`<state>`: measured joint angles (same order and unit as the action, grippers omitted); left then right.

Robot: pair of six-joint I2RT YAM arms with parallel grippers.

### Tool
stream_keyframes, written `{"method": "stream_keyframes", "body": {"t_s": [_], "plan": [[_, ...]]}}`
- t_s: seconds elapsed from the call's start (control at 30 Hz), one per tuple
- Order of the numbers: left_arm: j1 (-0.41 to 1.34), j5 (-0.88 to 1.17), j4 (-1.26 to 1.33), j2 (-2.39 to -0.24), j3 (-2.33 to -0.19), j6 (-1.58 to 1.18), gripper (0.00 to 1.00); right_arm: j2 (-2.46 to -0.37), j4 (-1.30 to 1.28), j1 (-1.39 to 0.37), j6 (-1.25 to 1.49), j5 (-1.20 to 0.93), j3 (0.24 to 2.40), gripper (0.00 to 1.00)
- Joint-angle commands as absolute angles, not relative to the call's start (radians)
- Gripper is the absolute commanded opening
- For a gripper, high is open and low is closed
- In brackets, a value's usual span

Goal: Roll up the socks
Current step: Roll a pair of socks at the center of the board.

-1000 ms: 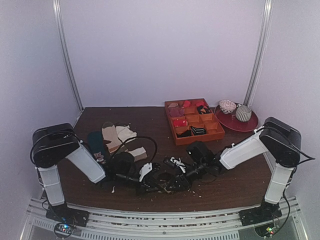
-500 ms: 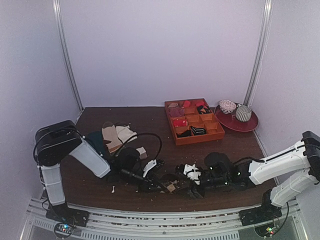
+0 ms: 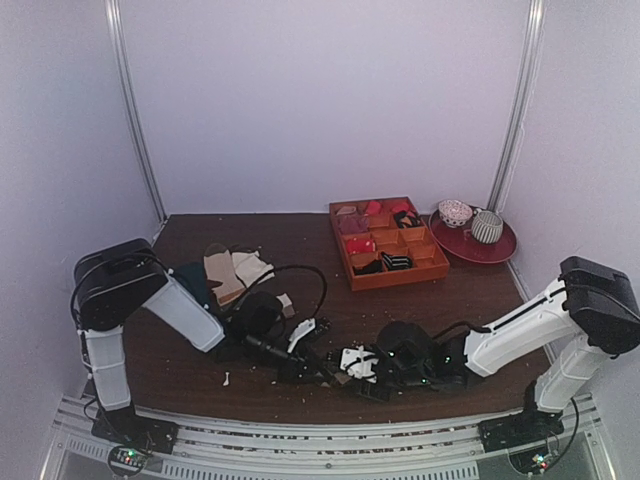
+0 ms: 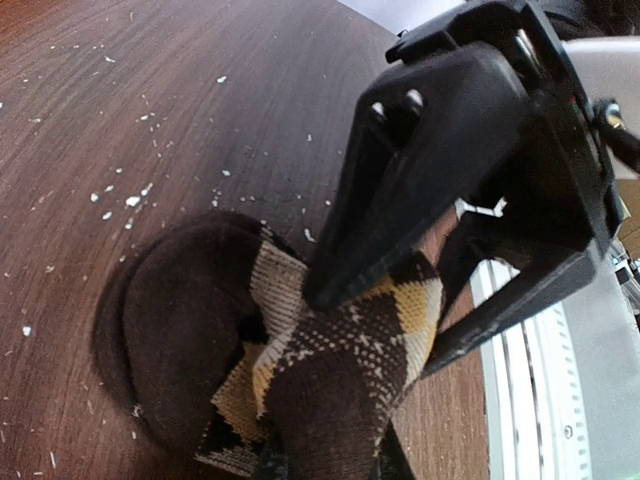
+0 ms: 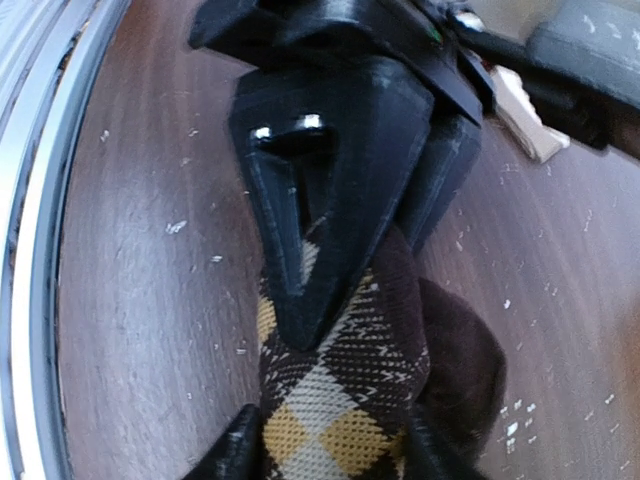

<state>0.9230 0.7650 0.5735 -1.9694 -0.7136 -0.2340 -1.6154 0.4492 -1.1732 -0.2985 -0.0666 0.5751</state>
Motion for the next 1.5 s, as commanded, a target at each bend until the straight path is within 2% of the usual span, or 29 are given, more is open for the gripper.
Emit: {"method": "stream_keyframes", "body": {"t_s": [0.0,0.1,0.2,0.23,0.3,0.47,0.67,0.77,1.17,1.4,1.47], "plan": [[0.939,0.685,0.252,-2.052,-0.650,-0.239,0.00,-1.660,0.376,-1.176,-0.224,-0.037,0.636,0.35],[0.934,0.605,0.327,-1.961,-0.614,-0.241,0.24,-1.682,0.343,-1.167,-0.160,-0.083,0.633,0.27],[0.933,0.445,0.432,-1.765,-0.570,-0.211,0.36,-1.670,0.356,-1.154,-0.090,-0.135,0.593,0.25],[0.933,0.400,0.469,-1.726,-0.556,-0.191,0.46,-1.664,0.362,-1.146,-0.065,-0.157,0.579,0.25],[0.933,0.348,0.563,-1.602,-0.526,-0.138,0.57,-1.660,0.366,-1.121,-0.018,-0.212,0.559,0.25],[0.934,0.358,0.835,-1.502,-0.455,-0.018,0.58,-1.703,0.349,-1.038,0.090,-0.373,0.546,0.25],[0.934,0.506,1.005,-1.668,-0.463,-0.009,0.58,-1.788,0.306,-0.954,0.178,-0.598,0.555,0.25],[0.935,0.554,1.062,-1.739,-0.464,-0.024,0.57,-1.821,0.293,-0.929,0.180,-0.637,0.557,0.25],[0.946,0.675,1.033,-1.895,-0.539,-0.052,0.55,-1.888,0.222,-0.898,0.134,-0.678,0.617,0.25],[0.948,0.650,0.873,-1.927,-0.576,-0.057,0.50,-1.892,0.198,-0.883,0.117,-0.687,0.626,0.25],[0.948,0.657,0.842,-1.946,-0.580,-0.066,0.46,-1.898,0.199,-0.879,0.118,-0.688,0.627,0.25]]}}
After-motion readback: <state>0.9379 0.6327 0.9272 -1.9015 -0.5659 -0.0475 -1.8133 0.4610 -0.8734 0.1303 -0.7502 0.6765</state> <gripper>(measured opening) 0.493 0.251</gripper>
